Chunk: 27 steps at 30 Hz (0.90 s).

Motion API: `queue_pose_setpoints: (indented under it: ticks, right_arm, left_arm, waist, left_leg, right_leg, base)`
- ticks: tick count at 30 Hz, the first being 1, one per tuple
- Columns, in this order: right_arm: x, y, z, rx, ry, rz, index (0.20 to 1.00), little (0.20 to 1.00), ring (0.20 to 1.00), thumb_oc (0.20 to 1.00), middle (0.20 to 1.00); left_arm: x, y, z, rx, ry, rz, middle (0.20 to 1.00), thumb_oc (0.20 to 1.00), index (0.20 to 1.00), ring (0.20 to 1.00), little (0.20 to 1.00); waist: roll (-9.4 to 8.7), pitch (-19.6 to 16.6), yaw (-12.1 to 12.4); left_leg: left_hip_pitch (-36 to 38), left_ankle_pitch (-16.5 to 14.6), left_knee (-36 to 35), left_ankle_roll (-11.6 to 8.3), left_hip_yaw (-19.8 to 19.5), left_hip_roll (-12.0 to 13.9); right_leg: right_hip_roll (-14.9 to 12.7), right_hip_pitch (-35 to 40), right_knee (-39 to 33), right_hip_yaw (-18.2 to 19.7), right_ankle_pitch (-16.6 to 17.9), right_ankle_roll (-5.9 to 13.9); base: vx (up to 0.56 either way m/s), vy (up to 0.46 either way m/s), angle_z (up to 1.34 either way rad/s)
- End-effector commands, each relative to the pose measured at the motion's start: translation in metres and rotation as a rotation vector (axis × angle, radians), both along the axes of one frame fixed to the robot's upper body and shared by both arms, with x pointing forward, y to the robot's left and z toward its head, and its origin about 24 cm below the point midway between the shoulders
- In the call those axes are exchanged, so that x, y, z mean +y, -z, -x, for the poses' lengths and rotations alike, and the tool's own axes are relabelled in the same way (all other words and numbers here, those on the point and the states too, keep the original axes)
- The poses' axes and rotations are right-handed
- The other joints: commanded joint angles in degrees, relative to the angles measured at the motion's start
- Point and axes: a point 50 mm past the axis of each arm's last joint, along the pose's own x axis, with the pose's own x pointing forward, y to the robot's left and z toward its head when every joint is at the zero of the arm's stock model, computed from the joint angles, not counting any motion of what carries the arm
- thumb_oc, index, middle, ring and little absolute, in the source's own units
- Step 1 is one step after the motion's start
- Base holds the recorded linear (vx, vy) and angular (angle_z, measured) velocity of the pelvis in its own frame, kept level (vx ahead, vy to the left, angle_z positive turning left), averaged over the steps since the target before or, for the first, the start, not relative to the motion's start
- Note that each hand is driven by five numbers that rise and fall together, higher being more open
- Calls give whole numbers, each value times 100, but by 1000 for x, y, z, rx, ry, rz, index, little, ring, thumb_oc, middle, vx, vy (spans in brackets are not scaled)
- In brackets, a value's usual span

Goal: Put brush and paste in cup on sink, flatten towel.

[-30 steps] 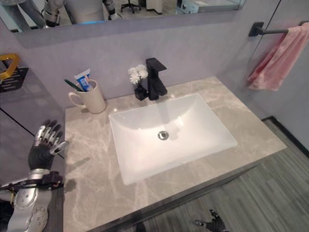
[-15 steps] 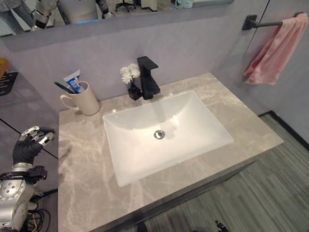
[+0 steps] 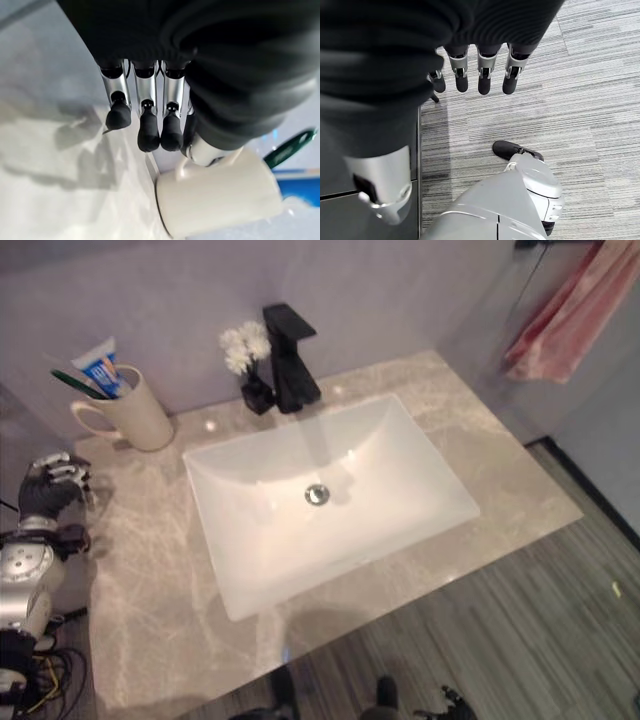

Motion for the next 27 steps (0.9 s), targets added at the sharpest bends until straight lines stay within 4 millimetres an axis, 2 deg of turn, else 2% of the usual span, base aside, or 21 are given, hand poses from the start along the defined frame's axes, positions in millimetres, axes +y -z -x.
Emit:
queue_pose_setpoints:
  ticks: [1,2,7,19,27]
  right_arm:
    - [-21,-9,-7,-14,-32,61,1000,1000,1000,1000,1000]
    - [-21,-9,-7,-12,-34,62,1000,1000,1000,1000,1000]
    - [-23,-9,-8,-16,-23,62,1000,1000,1000,1000,1000]
    - [-25,-8,0,7,-19,57,1000,1000,1000,1000,1000]
    - [-24,-7,0,9,-27,47,1000,1000,1000,1000,1000]
  left_arm:
    - [14,-31,0,-88,-67,-64,200,200,200,200,200]
    - [16,-26,-3,-62,-81,-67,200,200,200,200,200]
    - [16,-39,-20,-54,-107,-80,200,200,200,200,200]
    - [21,-38,-27,-19,-147,-72,200,200,200,200,200]
    - [15,-37,-34,-1,-121,-80,200,200,200,200,200]
  waist:
    - [205,-163,-121]
    - [207,-152,-147]
    - [202,-181,-230]
    - [151,-247,-344]
    - [91,-285,-398]
  left_leg:
    - [-417,-426,909,-282,-467,192]
    - [-432,-420,922,-290,-462,207]
    - [-414,-404,892,-310,-421,273]
    - [-276,-436,840,-330,-294,322]
    - [-296,-410,796,-351,-237,370]
  right_leg:
    - [46,482,430,26,654,200]
    - [52,463,429,29,645,195]
    - [114,445,356,74,640,197]
    - [170,503,254,197,722,218]
    - [211,493,169,258,773,221]
  base:
    - [0,0,0]
    - [-8,-16,-5]
    - [12,-30,-8]
    - [16,-11,-5]
    - [-11,-8,-10]
